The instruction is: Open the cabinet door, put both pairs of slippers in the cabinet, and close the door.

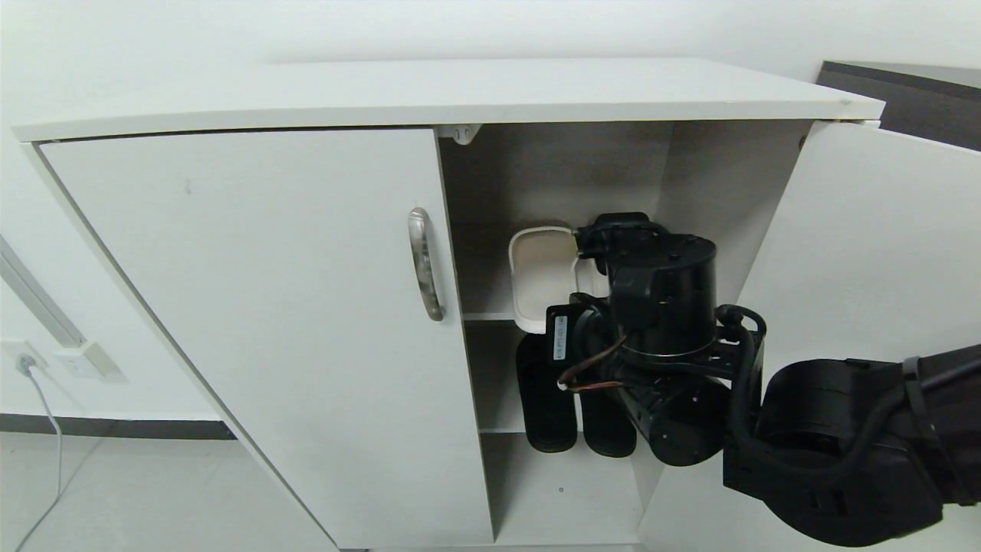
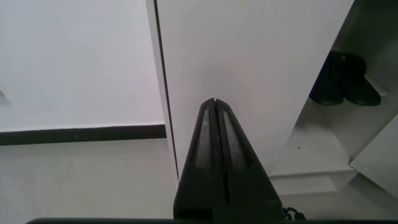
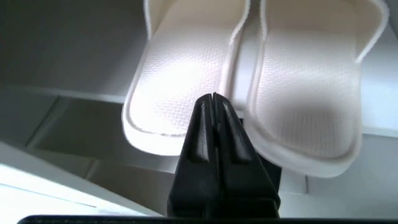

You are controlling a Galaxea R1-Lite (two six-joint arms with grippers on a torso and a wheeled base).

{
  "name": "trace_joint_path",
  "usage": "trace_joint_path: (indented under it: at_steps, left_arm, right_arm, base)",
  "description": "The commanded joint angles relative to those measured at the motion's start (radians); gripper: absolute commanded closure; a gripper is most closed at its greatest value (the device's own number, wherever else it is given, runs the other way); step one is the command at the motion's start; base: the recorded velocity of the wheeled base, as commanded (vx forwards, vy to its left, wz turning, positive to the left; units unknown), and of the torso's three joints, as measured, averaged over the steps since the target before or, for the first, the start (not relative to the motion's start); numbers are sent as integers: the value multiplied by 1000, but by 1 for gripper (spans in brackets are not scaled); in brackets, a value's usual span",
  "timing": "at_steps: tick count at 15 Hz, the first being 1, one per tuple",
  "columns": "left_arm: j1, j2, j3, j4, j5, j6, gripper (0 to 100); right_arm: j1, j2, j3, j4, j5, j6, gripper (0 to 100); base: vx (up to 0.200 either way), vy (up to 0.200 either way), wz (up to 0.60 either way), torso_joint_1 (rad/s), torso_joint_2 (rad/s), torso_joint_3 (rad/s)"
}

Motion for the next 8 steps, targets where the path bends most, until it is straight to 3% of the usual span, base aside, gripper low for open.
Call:
trace_joint_path:
  at_steps: [1,7,8]
  left_arm:
    - [0,1,0,-1,0,0,100]
    - [0,1,0,0,0,0,100]
    - [0,1,0,-1,0,0,100]
  right_arm:
    - [4,3,9,0,0,-1,100]
    - [4,10,11,-2,0,1,100]
    - [4,10,11,-2,0,1,100]
  base:
    - [0,0,0,0,0,0]
    - [0,0,0,0,0,0]
    - [-200,0,0,2,7,-2]
